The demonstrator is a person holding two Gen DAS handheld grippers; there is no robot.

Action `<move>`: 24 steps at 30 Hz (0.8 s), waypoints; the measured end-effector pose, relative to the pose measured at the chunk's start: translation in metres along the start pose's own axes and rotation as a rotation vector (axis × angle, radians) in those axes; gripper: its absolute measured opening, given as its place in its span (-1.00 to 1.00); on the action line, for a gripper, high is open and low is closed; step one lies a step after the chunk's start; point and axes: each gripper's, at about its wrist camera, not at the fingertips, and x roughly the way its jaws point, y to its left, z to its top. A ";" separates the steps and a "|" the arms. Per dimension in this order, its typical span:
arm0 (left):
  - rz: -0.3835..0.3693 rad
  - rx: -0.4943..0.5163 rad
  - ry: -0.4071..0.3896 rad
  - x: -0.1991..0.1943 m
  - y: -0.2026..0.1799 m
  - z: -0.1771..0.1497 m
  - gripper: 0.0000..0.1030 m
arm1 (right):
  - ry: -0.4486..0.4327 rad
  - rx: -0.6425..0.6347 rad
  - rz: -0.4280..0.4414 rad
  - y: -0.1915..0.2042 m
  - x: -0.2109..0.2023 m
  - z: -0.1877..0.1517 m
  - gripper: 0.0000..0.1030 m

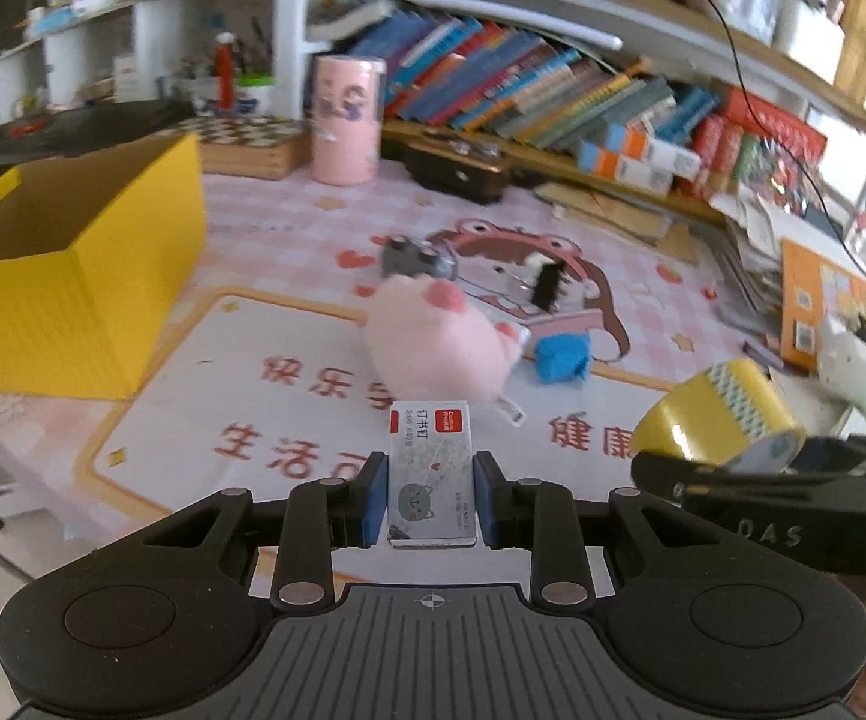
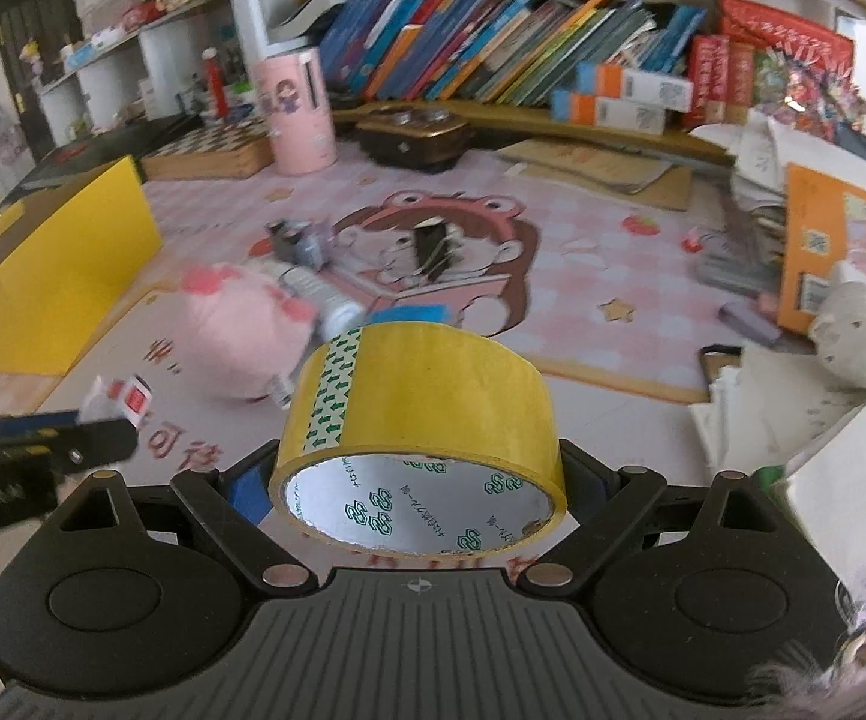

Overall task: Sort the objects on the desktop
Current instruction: 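Carry the white box and tape roll in both tools toward the yellow box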

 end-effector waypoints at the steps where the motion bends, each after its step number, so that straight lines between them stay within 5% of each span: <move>1: 0.002 -0.011 -0.004 -0.003 0.004 -0.001 -0.46 | 0.006 -0.007 0.005 0.004 -0.001 -0.001 0.76; 24: -0.065 -0.064 -0.052 -0.062 0.114 -0.029 -0.45 | 0.014 -0.039 0.004 0.121 -0.026 -0.021 0.76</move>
